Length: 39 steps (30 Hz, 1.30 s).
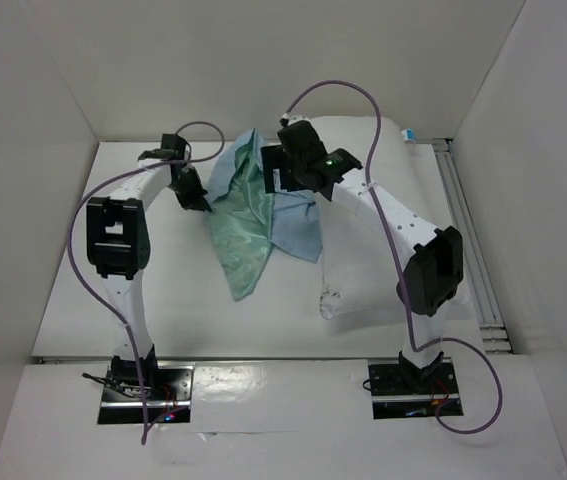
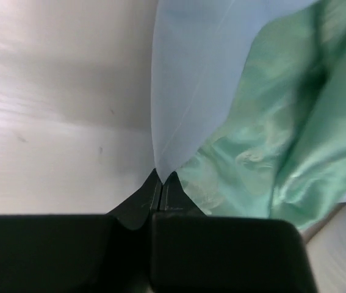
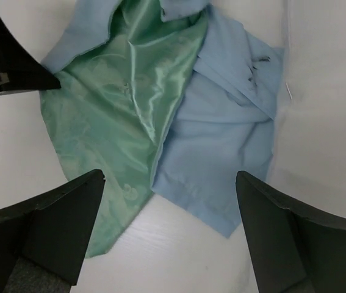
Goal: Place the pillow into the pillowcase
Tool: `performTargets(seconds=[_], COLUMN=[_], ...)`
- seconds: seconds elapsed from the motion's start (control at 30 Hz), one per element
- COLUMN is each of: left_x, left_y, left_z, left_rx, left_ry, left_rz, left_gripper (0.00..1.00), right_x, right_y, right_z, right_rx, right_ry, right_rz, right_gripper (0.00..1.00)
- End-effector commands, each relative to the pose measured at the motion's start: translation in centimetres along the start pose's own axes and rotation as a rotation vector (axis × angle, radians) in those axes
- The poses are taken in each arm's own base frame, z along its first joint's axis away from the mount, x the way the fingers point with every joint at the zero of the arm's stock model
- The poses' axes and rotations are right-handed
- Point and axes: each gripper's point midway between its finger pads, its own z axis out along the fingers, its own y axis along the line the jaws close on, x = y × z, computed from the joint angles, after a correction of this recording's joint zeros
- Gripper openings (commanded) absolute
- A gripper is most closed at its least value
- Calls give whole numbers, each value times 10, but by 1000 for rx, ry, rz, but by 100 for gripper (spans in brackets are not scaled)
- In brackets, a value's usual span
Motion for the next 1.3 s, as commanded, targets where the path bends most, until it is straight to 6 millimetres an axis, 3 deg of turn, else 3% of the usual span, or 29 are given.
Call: performTargets(seconds=[0.0, 0.03, 0.07, 0.17, 0.2, 0.23, 0.3, 0.33, 0.37, 0.5, 0.53, 0.57, 0.6, 0.63, 0.67, 0.73, 0.83, 0.87, 0.9, 0.93, 0.97, 1.0, 1.07, 1.1, 1.13, 1.17, 1.2, 1.27], left_x=[-55, -60, -62, -58, -51, -49, -41, -39, -39, -29, -28, -27, -26, -27, -28, -30, -39, -47, -59, -66, -80, -93, -115, -128, -141, -144, -149, -154], left_y=[-14, -16, -22, -30, -28, -26, -21, -20, -20, -26, -28, -28, -26, -25, -23, -24, -20, -26, -22, -22, -30, -26, -29, -43, -40, -54, -49, -57], left_z=[-77, -101, -112, -126, -122, -120, -113, -110, -110, -115, -116, -119, -118, -122, -121, -128, -137, -149, -160, -170, -191, -206, -230, -266, -285, -317, -336, -380], left_rx=[73, 100, 122, 180, 179, 175, 172, 168, 168, 215, 224, 226, 213, 205, 196, 192, 172, 174, 179, 182, 207, 214, 244, 300, 329, 414, 447, 532], left_ry=[-194, -230, -248, -238, -212, -204, -175, -167, -167, -141, -136, -140, -137, -151, -156, -173, -198, -231, -269, -290, -350, -396, -464, -546, -597, -645, -682, -794], left_rz=[30, 27, 48, 65, 71, 69, 70, 67, 67, 73, 74, 75, 71, 82, 81, 84, 74, 82, 71, 67, 54, 46, 27, 37, 25, 43, 33, 70], left_gripper=[0, 0, 0, 0, 0, 0, 0, 0, 0, 0, 0, 0, 0, 0, 0, 0, 0, 0, 0, 0, 0, 0, 0, 0, 0, 0, 0, 0], right_x=[-50, -45, -50, -63, -65, -73, -91, -81, -85, -75, -77, -77, -76, -80, -87, -101, -145, -160, -187, -205, -221, -248, -272, -269, -293, -297, -296, -294], right_y=[25, 30, 34, 41, 41, 45, 38, 37, 22, -4, -12, -6, -11, -16, -15, -17, -16, -19, -9, -13, -17, -6, -8, -15, -13, -19, -14, -21], right_z=[3, 23, 33, 80, 92, 116, 135, 160, 170, 206, 210, 214, 220, 221, 215, 202, 147, 130, 96, 79, 61, 19, -23, -26, -87, -109, -150, -181], right_rx=[-91, -94, -97, -82, -64, -81, -81, -63, 4, 101, 120, 88, 71, 58, 53, 32, -38, -59, -118, -133, -146, -214, -254, -259, -324, -345, -407, -440], right_ry=[-123, -104, -112, -132, -140, -177, -234, -236, -265, -307, -313, -320, -316, -320, -333, -372, -521, -558, -611, -640, -671, -736, -812, -813, -942, -995, -1071, -1114], right_rz=[40, 26, 28, 15, 16, 29, 79, 90, 115, 149, 156, 156, 161, 167, 170, 191, 209, 216, 215, 207, 191, 181, 165, 148, 133, 123, 107, 87], right_gripper=[96, 96, 96, 96, 96, 96, 96, 94, 93, 90, 85, 80, 65, 11, 0, 0, 0, 0, 0, 0, 0, 0, 0, 0, 0, 0, 0, 0])
